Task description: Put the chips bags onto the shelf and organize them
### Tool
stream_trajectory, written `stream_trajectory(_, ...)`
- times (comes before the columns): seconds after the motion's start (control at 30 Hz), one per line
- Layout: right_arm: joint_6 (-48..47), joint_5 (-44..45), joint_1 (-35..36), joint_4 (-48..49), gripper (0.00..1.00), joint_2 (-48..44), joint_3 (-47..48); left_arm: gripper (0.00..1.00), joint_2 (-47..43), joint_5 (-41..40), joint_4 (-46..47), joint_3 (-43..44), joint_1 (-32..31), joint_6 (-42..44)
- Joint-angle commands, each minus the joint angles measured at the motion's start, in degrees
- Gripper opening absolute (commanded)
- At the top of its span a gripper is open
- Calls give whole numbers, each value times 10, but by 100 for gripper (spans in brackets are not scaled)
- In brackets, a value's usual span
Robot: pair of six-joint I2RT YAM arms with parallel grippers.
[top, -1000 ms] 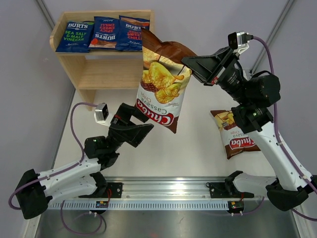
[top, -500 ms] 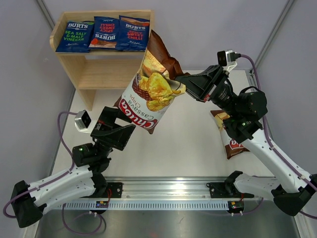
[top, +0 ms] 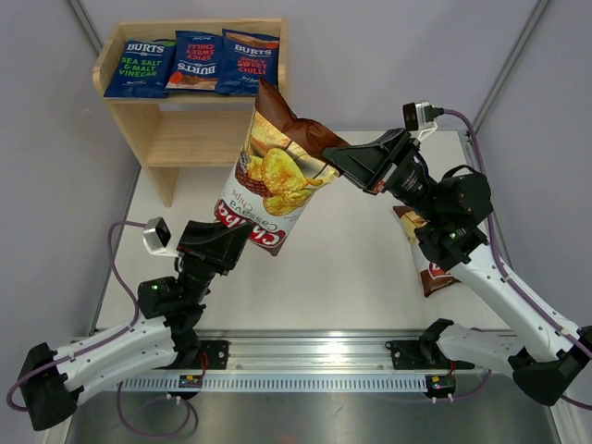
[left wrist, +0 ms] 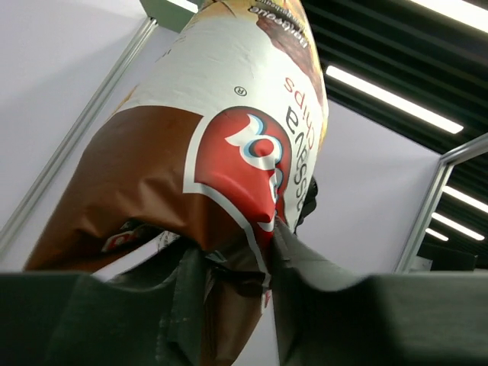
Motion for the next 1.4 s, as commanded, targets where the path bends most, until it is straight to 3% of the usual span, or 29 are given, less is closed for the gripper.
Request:
stream_trajectory(0.0, -28, -3, 9, -13, 0, -7, -9, 23, -35, -27, 172, 10, -5, 26)
stream_trajectory(0.17, -52, 15, 8, -25, 2, -19, -19, 8, -79, -27, 77, 17, -5, 42)
stream_trajectory(0.2, -60, 19, 8, -31, 7, -26, -22, 1, -96, -25, 29, 22, -5, 48)
stream_trajectory(0.33, -116, 54, 8, -101, 41, -48, -12, 0, -140, -30, -79, 19, -5, 59)
stream_trajectory(0.47, -150, 69, 7, -138, 50, -60, 1, 0, -186, -58, -165, -1, -5, 57)
stream_trajectory(0.5, -155, 73, 8, -145, 69, -63, 4, 0, -193, -73, -185, -2, -5, 52)
stream_trajectory(0.6, -185, 101, 8, -199, 99, -75, 16, 0, -225, -91, -264, -3, -5, 52)
stream_trajectory(0.77, -248, 188, 8, -288, 100, -112, 18, 0, -282, -117, -385, -2, -5, 55)
stream_trajectory(0.97, -305, 244, 7, -369, 99, -150, 27, 0, -355, -147, -665, 51, -5, 55)
stream_trajectory(1.23, -315, 277, 8, -372, 99, -177, 11, 0, -416, -266, -918, 117, -5, -6)
stream_trajectory(1.37, -313, 272, 8, -373, 99, -172, 13, 0, -395, -370, -1016, 146, -5, -103)
